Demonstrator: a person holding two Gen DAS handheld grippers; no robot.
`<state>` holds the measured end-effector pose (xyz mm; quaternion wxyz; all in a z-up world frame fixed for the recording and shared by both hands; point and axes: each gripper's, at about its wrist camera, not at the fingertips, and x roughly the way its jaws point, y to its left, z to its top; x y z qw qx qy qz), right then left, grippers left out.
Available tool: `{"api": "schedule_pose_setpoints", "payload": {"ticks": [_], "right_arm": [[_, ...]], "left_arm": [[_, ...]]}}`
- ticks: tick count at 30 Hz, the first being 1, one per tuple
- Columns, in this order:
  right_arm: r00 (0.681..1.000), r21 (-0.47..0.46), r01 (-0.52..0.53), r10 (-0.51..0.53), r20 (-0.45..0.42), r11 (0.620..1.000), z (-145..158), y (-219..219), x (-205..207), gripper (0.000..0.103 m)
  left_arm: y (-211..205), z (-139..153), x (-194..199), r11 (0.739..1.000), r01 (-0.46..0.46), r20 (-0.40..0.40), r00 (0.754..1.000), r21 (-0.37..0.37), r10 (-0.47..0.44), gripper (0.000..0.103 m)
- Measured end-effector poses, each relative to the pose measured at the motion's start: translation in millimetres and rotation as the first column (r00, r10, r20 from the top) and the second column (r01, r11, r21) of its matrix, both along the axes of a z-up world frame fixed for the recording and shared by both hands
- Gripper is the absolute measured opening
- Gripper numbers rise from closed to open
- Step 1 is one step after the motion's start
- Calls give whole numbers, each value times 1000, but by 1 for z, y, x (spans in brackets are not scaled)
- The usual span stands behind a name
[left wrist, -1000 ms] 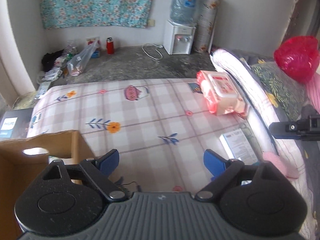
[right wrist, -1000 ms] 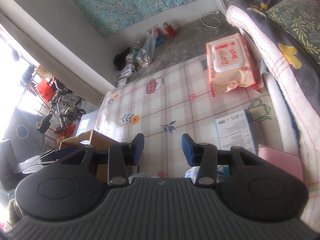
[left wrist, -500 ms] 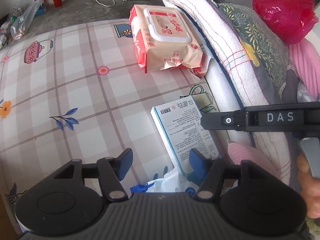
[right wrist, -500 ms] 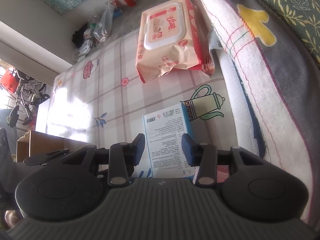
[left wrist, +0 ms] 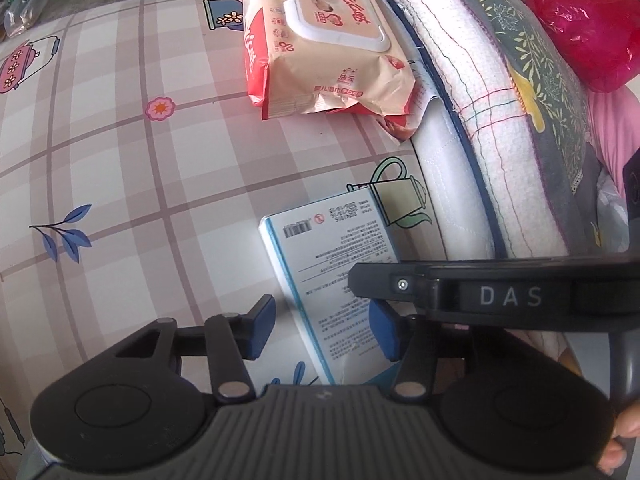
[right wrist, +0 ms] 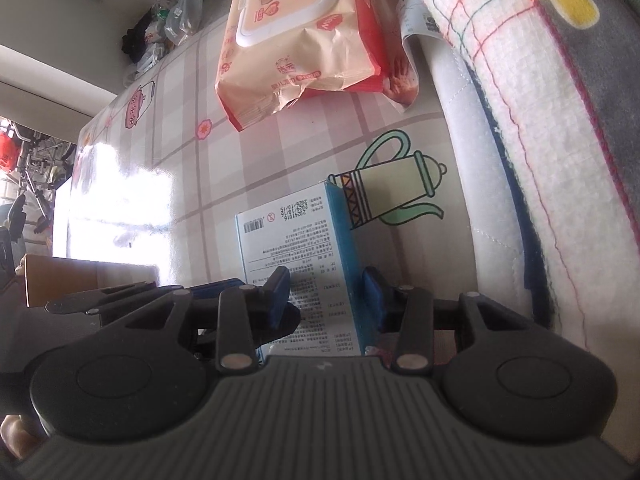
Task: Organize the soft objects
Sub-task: 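Reach the left gripper to the blue-and-white box and grasp it, then carry the blue-and-white box with the left gripper into the cardboard box and release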
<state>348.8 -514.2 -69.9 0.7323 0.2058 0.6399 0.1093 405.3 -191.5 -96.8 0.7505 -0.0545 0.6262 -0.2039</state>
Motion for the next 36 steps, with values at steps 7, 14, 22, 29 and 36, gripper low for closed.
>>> {"api": "schedule_pose_setpoints", "payload": {"ticks": [7,14,22,29,36], "right_arm": [[999,52,36,-37,29,998,5,-4,-3,34],[986,78,58,-69,151,995,52,0,-9,34],[965,117,47,-75,252,992,113,12,-31,34],[952,124,-6,-33,305,992,157,53,-55,34],[934,137,-93,39,354,986,204,118,-78,34]], "left_arm": [[-8,16,-7,999,-14,82,997,41,11,51],[-3,65,-22,998,-44,238,971,43,32,51],[26,116,-49,995,-95,349,934,15,84,49],[68,152,-84,989,-148,427,895,5,132,49],[134,183,-119,972,-233,488,847,-14,209,49]]}}
